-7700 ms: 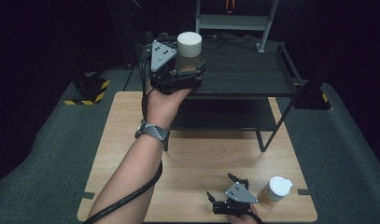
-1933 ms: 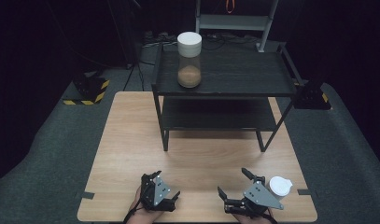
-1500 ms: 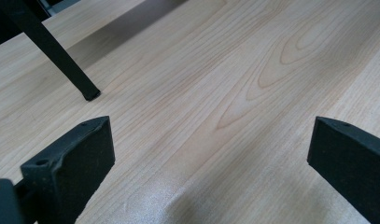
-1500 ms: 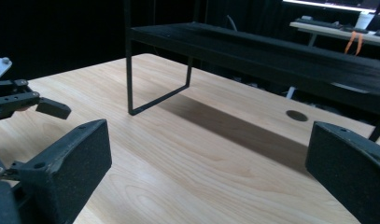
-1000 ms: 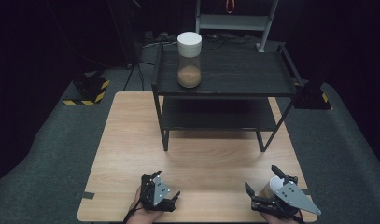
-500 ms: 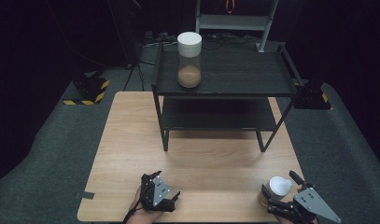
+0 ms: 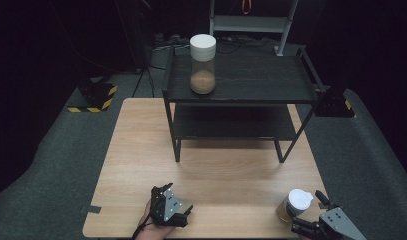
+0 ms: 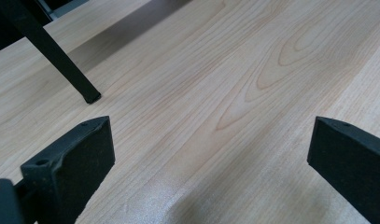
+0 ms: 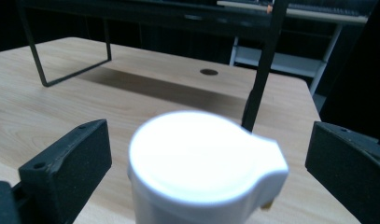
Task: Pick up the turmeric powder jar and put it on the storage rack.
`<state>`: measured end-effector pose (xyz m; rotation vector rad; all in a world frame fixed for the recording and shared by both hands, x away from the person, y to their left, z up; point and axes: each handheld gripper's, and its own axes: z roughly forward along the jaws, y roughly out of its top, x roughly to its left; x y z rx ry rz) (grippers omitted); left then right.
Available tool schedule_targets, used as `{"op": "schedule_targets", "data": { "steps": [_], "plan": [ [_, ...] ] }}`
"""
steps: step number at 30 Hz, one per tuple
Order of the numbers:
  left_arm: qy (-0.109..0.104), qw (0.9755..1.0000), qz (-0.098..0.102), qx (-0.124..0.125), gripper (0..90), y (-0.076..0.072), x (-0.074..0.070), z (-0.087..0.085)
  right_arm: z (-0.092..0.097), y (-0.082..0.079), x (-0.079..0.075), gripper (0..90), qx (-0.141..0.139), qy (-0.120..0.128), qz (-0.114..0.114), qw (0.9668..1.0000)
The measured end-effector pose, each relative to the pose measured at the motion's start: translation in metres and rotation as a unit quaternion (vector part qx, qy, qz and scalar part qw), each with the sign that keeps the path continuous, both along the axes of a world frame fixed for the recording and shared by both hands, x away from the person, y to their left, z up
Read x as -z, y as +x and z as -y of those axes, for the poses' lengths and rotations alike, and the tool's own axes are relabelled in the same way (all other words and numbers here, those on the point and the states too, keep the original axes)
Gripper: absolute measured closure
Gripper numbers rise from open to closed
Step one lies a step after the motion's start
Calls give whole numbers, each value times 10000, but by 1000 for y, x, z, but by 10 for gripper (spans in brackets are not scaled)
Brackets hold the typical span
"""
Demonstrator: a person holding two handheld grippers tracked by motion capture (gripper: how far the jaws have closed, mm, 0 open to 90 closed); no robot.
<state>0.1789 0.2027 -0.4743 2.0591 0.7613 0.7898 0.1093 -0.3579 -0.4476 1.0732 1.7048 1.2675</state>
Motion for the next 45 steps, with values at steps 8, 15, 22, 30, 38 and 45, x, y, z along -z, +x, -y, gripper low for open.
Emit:
{"op": "schedule_targets", "data": {
  "steps": [8,15,22,30,38,45],
  "plan": [
    [17,10000,5,0,9,0,0,1,2,4,12,7,6,46,-228,9997],
    [-2,10000,-11,0,9,0,0,0,6,7,22,53,13,176,-326,9993],
    [-3,10000,2,11,9,0,0,0,8,10,31,117,-59,254,-460,9986],
    [-11,10000,4,13,9,0,0,-1,11,11,37,225,-175,379,-524,9978],
    [5,10000,12,13,9,0,0,0,10,8,40,294,-215,402,-375,9983],
    [-6,10000,8,15,9,0,0,0,10,8,41,300,-201,397,-341,9984]
  ]
}}
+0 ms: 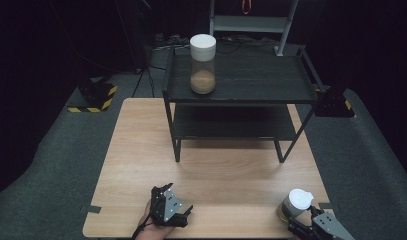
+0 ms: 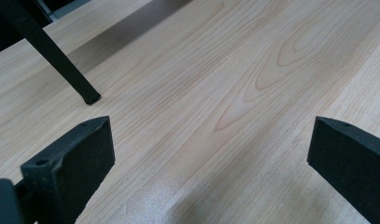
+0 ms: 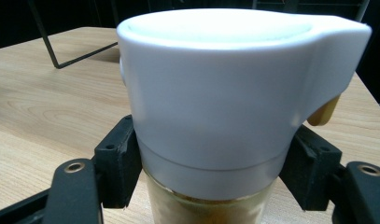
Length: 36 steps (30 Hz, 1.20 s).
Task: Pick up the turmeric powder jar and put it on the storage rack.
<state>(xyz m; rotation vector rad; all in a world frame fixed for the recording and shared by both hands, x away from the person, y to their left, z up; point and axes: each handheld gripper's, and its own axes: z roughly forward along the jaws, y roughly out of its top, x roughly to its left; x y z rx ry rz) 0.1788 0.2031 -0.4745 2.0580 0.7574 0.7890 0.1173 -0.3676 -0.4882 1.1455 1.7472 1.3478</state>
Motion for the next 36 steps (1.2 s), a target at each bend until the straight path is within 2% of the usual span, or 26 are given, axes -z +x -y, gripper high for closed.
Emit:
{"op": "schedule_targets", "data": {
  "steps": [7,13,21,24,36],
  "plan": [
    [14,10000,4,6,9,0,0,0,-3,0,-1,301,-3,-68,37,10000],
    [11,10000,6,7,9,0,0,0,-6,-2,-5,302,-3,-103,198,9998],
    [33,10000,13,35,9,0,0,0,-10,-1,-22,302,-85,-53,401,9991],
    [-13,10000,6,44,9,0,0,-1,-14,1,-31,302,-141,-131,493,9986],
    [-24,10000,6,59,9,0,1,-2,-22,9,-48,302,-225,-60,627,9978]
  ]
}}
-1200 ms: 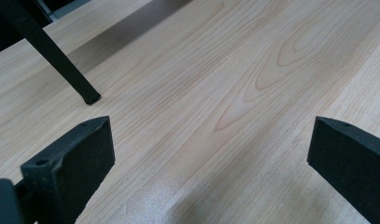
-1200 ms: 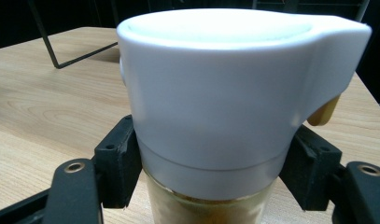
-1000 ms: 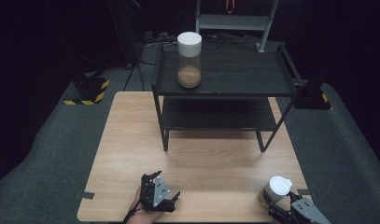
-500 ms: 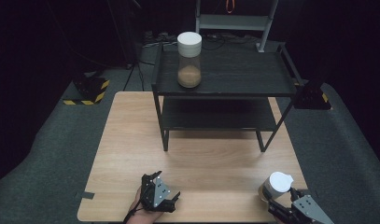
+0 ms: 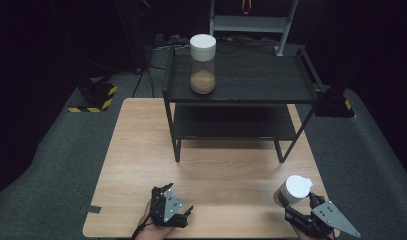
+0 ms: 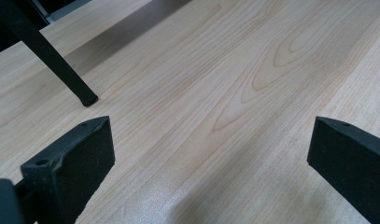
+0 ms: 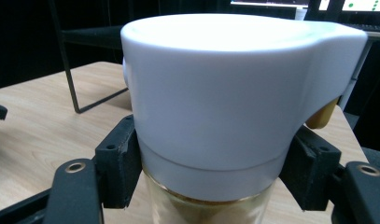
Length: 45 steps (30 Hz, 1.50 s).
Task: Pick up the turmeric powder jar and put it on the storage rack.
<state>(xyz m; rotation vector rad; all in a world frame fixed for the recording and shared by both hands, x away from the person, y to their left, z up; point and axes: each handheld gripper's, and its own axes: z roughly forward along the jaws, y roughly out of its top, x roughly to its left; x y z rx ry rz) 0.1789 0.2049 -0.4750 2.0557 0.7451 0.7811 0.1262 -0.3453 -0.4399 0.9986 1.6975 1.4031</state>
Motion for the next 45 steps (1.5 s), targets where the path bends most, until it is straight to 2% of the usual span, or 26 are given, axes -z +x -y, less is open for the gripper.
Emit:
{"op": "schedule_targets", "data": {
  "steps": [19,45],
  "plan": [
    [-22,10000,-7,26,9,0,0,-1,-17,20,-24,302,-198,23,169,9997],
    [-71,9999,-18,105,9,2,0,-4,-40,44,-82,302,-347,25,665,9972]
  ]
}}
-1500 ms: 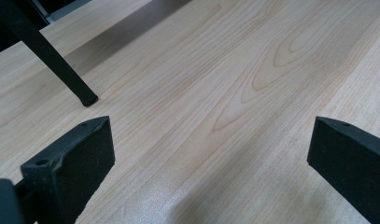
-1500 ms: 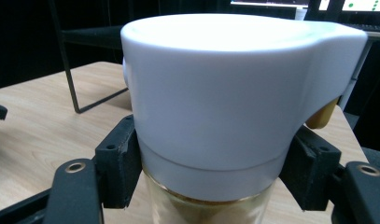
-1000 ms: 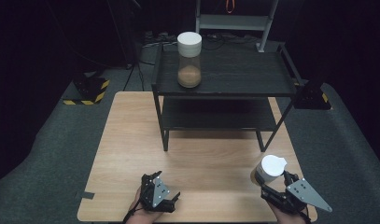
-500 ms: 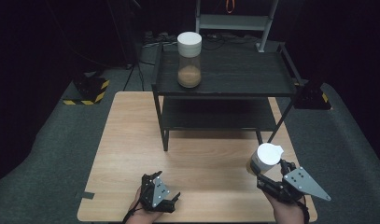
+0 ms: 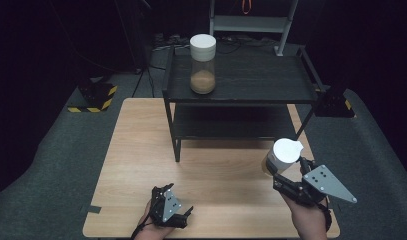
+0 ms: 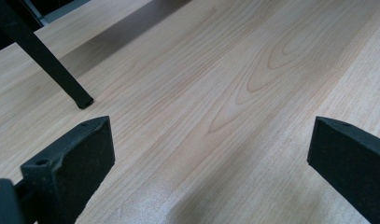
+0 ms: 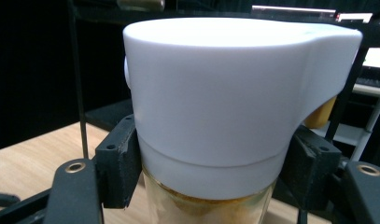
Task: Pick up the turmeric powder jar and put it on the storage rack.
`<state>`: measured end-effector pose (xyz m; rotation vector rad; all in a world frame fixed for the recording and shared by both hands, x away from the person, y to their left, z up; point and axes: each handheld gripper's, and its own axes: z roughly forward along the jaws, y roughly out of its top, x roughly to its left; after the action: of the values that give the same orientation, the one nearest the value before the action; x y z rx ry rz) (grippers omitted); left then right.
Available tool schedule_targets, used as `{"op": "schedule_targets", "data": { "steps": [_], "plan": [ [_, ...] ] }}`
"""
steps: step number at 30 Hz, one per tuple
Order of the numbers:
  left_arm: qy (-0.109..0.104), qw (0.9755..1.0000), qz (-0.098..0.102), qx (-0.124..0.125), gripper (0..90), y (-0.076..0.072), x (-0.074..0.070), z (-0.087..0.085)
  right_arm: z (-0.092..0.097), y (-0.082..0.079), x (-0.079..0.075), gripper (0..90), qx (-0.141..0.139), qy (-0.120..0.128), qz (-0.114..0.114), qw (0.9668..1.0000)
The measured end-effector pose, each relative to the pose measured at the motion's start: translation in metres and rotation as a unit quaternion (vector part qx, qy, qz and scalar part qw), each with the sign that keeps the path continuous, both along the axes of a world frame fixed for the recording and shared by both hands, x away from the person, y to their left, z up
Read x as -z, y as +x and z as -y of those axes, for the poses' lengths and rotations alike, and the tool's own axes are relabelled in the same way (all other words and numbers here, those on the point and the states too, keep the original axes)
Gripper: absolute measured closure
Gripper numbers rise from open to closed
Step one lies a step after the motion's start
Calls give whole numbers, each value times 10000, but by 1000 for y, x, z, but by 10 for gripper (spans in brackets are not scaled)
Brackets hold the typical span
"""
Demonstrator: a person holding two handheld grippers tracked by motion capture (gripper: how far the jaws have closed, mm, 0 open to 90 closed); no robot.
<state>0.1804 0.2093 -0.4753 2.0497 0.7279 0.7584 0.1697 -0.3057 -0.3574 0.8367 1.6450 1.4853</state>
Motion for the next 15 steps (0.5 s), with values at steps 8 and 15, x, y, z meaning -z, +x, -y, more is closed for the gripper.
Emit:
{"op": "schedule_targets", "data": {
  "steps": [8,15],
  "plan": [
    [15,10000,1,22,9,0,0,0,-2,7,-22,302,37,28,153,9999],
    [22,10000,-1,29,9,0,0,1,-3,12,-37,302,55,46,263,9996]
  ]
}}
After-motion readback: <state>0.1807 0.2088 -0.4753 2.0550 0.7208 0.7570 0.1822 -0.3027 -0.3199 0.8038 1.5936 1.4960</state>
